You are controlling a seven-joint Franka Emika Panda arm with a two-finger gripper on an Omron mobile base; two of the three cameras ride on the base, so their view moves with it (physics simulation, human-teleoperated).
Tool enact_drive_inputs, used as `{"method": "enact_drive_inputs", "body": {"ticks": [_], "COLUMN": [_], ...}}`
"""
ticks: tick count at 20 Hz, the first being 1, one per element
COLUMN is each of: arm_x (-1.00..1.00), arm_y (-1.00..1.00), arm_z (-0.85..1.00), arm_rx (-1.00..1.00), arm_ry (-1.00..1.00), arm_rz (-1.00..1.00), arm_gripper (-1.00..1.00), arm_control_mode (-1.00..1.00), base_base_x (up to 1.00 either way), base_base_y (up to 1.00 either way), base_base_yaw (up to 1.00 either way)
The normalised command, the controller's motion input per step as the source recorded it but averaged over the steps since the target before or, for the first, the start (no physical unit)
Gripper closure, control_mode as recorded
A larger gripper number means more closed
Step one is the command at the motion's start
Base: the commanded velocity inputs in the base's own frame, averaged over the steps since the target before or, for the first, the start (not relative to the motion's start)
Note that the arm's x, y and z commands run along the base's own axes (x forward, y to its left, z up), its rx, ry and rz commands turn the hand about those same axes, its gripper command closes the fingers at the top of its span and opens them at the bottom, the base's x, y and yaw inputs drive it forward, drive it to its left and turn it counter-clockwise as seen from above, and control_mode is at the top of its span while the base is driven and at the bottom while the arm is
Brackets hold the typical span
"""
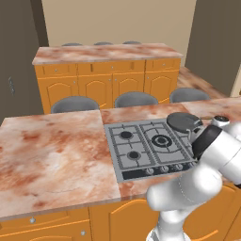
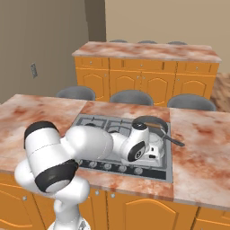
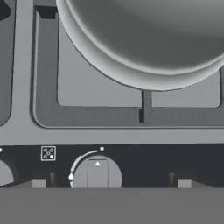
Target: Pick the kettle from the counter and place it on a stove burner. Then turn the burner on.
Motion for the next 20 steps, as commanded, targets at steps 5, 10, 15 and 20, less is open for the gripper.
{"method": "enact_drive_inputs", "body": {"ticks": [5,10,15,20], "arm_x": [0.0,0.0,0.0,0.0], "arm_y": [0.0,0.07,0.05,0.0], "arm_z": [-0.09,-0.12,-0.15,-0.09], "arm_rx": [0.0,0.0,0.0,0.0], "arm_ry": [0.0,0.0,0.0,0.0], "arm_rz": [0.0,0.0,0.0,0.0], "arm_gripper": [-1.0,-1.0,-1.0,-1.0], "arm_control_mode": [-1.0,-1.0,-1.0,-1.0], "base_base_x": [0.0,0.0,0.0,0.0], "base_base_y": [0.0,0.0,0.0,0.0], "base_base_yaw": [0.0,0.0,0.0,0.0]}}
